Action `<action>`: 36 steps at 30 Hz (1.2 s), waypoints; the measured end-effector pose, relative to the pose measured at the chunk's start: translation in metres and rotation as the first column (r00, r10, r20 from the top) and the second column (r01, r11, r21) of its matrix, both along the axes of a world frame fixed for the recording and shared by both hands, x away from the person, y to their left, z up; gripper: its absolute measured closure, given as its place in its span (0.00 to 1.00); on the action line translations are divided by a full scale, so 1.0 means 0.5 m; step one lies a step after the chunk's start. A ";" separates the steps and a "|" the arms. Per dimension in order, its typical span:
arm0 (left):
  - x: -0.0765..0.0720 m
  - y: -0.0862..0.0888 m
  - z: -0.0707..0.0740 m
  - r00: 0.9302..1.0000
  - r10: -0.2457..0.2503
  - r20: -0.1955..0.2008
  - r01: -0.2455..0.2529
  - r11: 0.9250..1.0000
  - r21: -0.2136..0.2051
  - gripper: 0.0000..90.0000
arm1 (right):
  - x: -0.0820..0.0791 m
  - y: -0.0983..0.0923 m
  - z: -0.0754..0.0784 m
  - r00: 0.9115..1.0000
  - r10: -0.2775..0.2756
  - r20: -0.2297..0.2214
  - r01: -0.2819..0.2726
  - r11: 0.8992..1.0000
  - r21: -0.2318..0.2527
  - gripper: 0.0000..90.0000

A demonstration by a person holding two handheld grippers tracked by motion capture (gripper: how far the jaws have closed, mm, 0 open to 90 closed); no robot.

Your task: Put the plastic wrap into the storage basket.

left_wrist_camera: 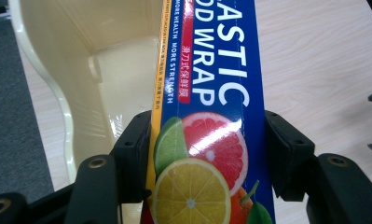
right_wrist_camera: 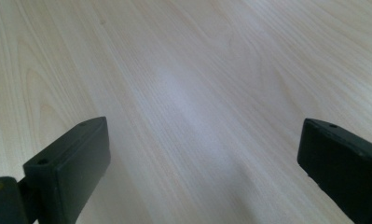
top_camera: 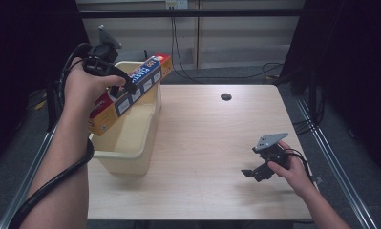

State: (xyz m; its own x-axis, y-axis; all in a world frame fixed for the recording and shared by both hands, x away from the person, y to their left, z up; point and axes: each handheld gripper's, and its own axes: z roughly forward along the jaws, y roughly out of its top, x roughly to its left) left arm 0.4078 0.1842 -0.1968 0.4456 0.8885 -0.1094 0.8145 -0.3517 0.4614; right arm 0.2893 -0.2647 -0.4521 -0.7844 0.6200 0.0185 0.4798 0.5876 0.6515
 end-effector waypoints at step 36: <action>-0.014 0.049 -0.033 0.977 0.210 -0.040 -0.208 0.977 0.037 0.46 | -0.008 0.006 -0.007 1.000 0.015 -0.007 -0.015 1.000 -0.017 0.03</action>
State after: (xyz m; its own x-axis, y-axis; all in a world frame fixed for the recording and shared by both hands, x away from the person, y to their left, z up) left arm 0.4006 0.2086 -0.2132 0.2453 0.9649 -0.0939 0.8907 -0.1861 0.4147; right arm 0.2854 -0.2617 -0.4554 -0.7936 0.6083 0.0138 0.4754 0.6057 0.6381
